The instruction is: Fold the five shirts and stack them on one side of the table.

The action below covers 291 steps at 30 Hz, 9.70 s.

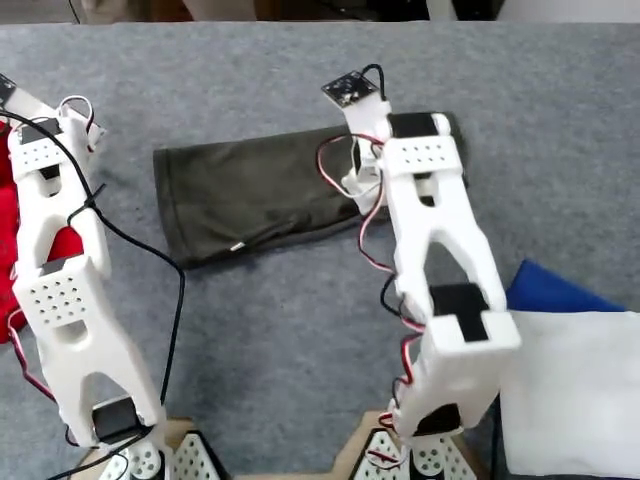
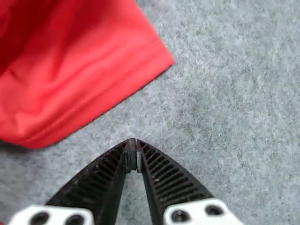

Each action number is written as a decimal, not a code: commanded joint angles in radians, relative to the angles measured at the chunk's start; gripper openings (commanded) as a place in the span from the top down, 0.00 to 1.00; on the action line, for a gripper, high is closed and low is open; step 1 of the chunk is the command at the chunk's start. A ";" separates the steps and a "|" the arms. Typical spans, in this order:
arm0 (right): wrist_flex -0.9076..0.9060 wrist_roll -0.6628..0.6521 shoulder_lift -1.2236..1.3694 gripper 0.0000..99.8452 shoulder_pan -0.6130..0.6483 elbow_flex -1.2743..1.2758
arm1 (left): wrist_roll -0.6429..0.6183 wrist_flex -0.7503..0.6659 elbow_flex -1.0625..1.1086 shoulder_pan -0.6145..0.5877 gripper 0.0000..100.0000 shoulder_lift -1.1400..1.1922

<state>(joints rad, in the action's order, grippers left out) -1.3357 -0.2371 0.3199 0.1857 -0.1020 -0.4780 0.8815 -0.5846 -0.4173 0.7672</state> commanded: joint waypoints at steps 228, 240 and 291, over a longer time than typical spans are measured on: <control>-0.063 0.044 0.938 0.99 -0.300 -1.566 | 0.278 0.770 -1.094 0.334 0.98 0.371; 0.026 0.084 0.929 0.99 -0.446 -1.566 | 0.413 0.884 -0.796 0.163 0.94 0.211; 0.040 0.077 0.937 0.99 -0.449 -1.564 | 0.385 0.671 -0.279 0.192 0.98 0.222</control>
<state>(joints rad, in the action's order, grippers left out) -1.3080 -0.1588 1.3449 -0.2532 -1.6226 -0.0591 1.5382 -0.8623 -0.1949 0.9835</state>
